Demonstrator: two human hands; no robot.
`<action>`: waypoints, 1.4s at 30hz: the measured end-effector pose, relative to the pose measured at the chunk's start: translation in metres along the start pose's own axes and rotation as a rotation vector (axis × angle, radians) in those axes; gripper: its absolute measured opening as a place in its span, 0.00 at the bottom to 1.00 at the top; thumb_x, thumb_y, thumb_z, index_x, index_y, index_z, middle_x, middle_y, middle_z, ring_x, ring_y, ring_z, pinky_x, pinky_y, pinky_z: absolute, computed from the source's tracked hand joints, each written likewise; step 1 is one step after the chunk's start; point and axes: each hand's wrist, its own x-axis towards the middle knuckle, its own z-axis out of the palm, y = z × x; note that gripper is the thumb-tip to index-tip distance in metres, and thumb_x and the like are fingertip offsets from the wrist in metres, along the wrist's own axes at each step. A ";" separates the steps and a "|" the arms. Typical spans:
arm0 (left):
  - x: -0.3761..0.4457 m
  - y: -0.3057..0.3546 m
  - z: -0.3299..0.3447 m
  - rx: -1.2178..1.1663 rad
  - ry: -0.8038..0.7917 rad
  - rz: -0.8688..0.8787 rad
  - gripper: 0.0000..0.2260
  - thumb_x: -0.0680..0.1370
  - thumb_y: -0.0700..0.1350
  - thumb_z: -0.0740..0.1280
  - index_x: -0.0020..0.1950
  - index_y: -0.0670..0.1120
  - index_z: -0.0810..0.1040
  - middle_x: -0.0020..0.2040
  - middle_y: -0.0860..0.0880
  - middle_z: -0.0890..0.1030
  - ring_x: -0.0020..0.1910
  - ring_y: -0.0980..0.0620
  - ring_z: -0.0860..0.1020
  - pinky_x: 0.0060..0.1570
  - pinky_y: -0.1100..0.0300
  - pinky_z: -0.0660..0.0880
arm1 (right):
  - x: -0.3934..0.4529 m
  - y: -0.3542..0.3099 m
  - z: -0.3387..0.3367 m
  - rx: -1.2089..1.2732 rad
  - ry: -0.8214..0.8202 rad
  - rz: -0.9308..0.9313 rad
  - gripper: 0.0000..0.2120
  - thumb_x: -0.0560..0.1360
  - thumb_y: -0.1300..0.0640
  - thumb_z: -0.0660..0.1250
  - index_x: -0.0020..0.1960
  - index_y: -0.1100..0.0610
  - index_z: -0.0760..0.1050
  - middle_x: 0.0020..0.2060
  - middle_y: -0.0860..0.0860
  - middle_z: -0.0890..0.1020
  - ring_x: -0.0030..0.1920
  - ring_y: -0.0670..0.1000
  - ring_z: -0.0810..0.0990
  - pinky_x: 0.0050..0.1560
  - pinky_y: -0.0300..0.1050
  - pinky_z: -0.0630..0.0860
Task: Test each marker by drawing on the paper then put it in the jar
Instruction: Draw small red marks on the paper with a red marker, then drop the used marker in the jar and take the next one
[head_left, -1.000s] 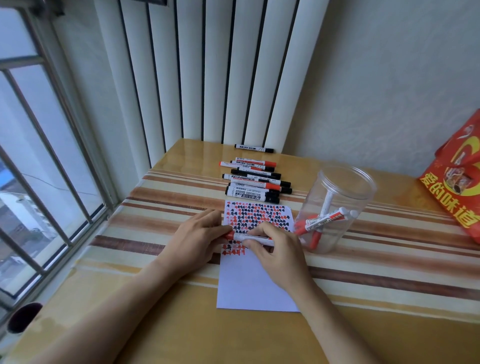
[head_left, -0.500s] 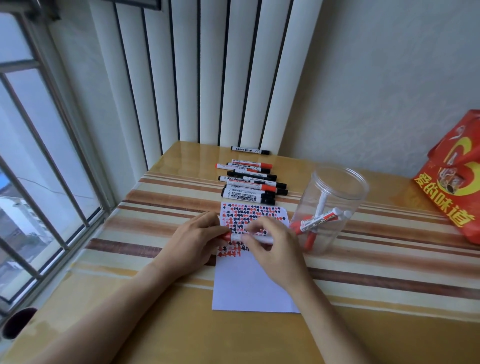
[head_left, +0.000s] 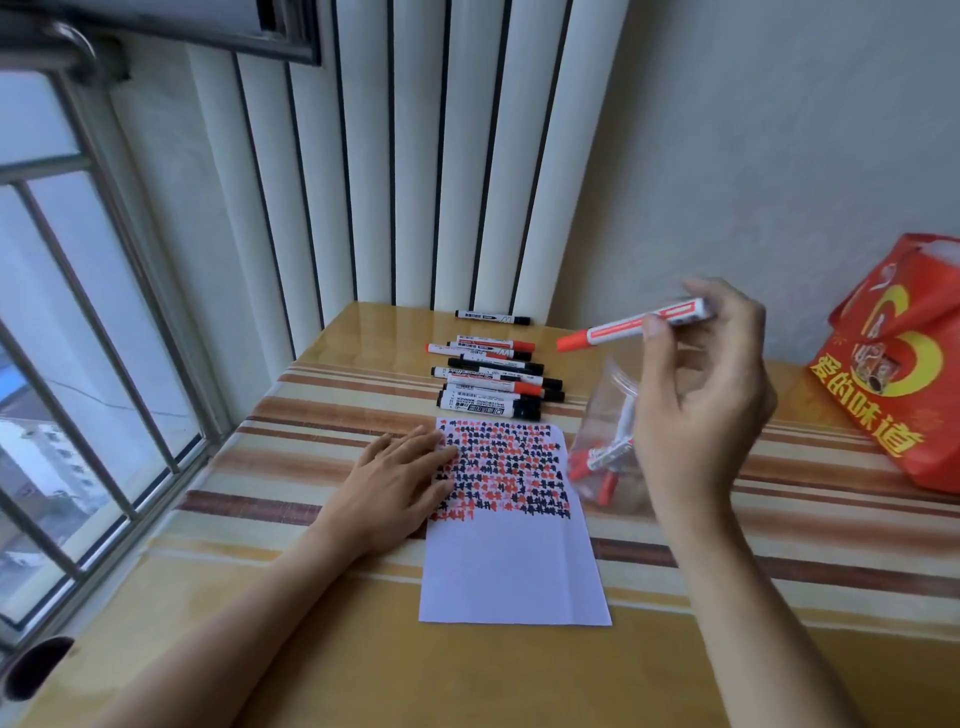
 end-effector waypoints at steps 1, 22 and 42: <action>0.000 -0.001 0.000 0.007 -0.005 -0.002 0.24 0.83 0.64 0.49 0.78 0.61 0.61 0.80 0.57 0.59 0.80 0.60 0.50 0.79 0.50 0.46 | 0.009 0.002 -0.005 -0.040 0.042 -0.004 0.10 0.82 0.60 0.69 0.63 0.60 0.76 0.50 0.50 0.84 0.45 0.50 0.84 0.47 0.50 0.81; 0.001 -0.002 -0.001 0.005 -0.006 -0.003 0.23 0.83 0.62 0.52 0.78 0.61 0.62 0.79 0.57 0.61 0.80 0.57 0.53 0.78 0.51 0.48 | -0.005 0.021 0.004 -0.620 -0.530 0.037 0.12 0.83 0.54 0.65 0.55 0.62 0.81 0.50 0.58 0.85 0.51 0.62 0.81 0.59 0.56 0.73; 0.003 -0.004 0.000 -0.064 0.055 -0.001 0.22 0.81 0.62 0.56 0.75 0.61 0.67 0.77 0.58 0.65 0.76 0.57 0.60 0.76 0.52 0.49 | -0.104 0.073 0.115 -0.681 -0.921 0.034 0.13 0.79 0.64 0.67 0.64 0.62 0.79 0.59 0.56 0.81 0.59 0.55 0.78 0.50 0.49 0.82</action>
